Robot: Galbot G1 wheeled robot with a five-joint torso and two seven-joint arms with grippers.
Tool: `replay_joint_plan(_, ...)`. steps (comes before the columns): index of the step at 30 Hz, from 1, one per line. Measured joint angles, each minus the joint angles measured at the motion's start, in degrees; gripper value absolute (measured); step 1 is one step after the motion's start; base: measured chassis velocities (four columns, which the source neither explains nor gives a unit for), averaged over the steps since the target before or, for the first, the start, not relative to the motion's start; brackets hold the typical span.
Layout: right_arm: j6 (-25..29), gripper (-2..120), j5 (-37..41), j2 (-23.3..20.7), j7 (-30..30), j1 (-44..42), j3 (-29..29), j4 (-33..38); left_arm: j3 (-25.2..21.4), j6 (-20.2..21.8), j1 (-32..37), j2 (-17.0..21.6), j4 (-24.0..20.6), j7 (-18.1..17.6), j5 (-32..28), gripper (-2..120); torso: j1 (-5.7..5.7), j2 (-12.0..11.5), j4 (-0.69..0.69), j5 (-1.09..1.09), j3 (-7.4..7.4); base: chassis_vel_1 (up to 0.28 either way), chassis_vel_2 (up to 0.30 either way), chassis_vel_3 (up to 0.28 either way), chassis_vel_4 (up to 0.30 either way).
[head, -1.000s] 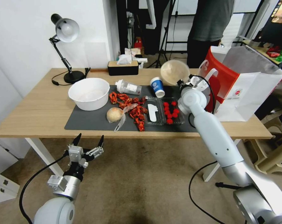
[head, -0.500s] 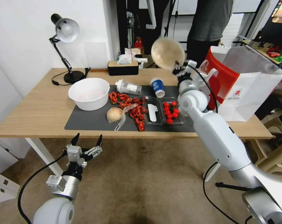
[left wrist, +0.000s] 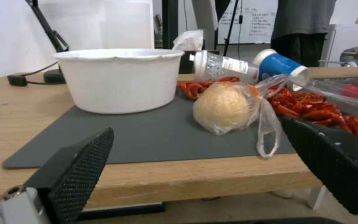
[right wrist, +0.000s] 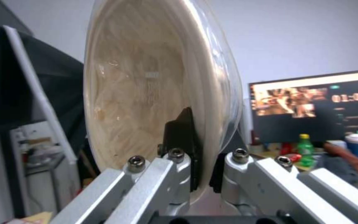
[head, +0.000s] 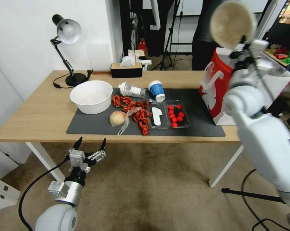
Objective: Pick up the trash from the table and place it into the takeout bag.
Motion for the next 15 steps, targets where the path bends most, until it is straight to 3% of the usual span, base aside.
replay_joint_plan(9,-2.8,6,2.72,-2.2,3.31,-1.77,1.37,0.35,0.66,0.37,-0.46,-0.08,0.55,0.03,-0.04,100,0.0,0.0,0.03,0.0,0.0,0.0,0.0,0.0,0.0)
replay_joint_plan(15,-2.9,29,1.02,-1.28,4.27,-3.16,1.67,-0.27,0.76,0.63,-0.55,-0.24,0.66,0.01,0.0,100,0.0,0.0,0.02,0.0,0.0,0.0,0.0,0.0,0.0)
